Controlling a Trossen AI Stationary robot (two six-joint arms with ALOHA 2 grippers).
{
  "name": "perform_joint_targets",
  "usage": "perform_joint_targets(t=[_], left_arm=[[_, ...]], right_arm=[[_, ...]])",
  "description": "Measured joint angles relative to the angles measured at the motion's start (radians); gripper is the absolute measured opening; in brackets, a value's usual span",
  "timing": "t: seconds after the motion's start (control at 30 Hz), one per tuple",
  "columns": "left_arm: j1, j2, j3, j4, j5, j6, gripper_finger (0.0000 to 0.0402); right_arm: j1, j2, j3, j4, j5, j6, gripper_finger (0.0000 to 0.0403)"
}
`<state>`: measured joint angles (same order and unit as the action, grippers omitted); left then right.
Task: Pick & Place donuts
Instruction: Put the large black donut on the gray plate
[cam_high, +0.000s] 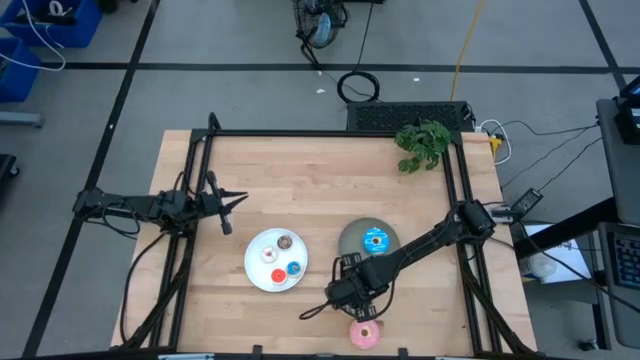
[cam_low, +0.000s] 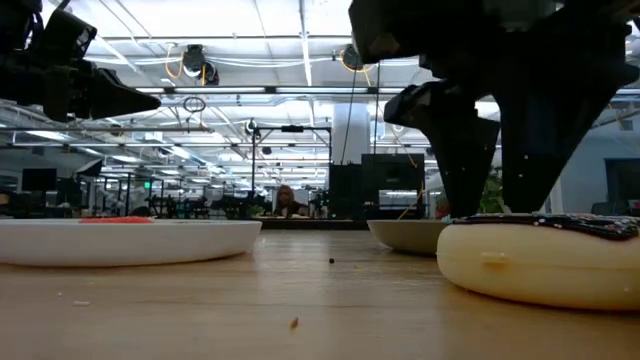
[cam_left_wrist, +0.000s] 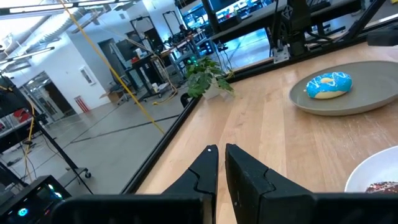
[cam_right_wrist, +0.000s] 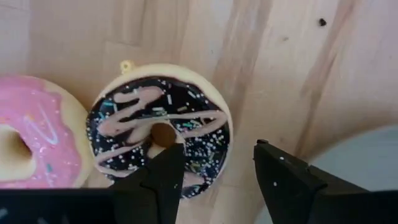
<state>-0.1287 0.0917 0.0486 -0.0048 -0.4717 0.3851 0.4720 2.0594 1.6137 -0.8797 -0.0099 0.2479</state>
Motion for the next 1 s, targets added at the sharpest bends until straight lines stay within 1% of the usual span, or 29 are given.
perform_joint_targets(t=[0.2,0.53,0.67,0.73,0.8,0.87,1.0], left_arm=[[0.000,0.000,0.000,0.000,0.000,0.000,0.0037],[0.000,0.000,0.000,0.000,0.000,0.000,0.0037],[0.000,0.000,0.000,0.000,0.000,0.000,0.0037],[0.000,0.000,0.000,0.000,0.000,0.000,0.0037],[0.000,0.000,0.000,0.000,0.000,0.000,0.0037],[0.000,0.000,0.000,0.000,0.000,0.000,0.0037],[0.000,0.000,0.000,0.000,0.000,0.000,0.0037]], right_arm=[[0.002,-0.001,-0.035,0.089,-0.018,-0.009,0.0180],[0.001,-0.005,-0.147,0.189,-0.018,-0.024,0.0181],[0.001,-0.006,-0.155,0.205,-0.018,-0.018,0.0181],[0.001,-0.006,-0.153,0.211,-0.018,0.018,0.0176],[-0.003,-0.004,-0.147,0.210,-0.020,0.059,0.0161],[-0.010,-0.003,-0.141,0.206,-0.032,0.081,0.0138],[-0.024,-0.014,-0.133,0.190,-0.074,0.081,0.0073]])
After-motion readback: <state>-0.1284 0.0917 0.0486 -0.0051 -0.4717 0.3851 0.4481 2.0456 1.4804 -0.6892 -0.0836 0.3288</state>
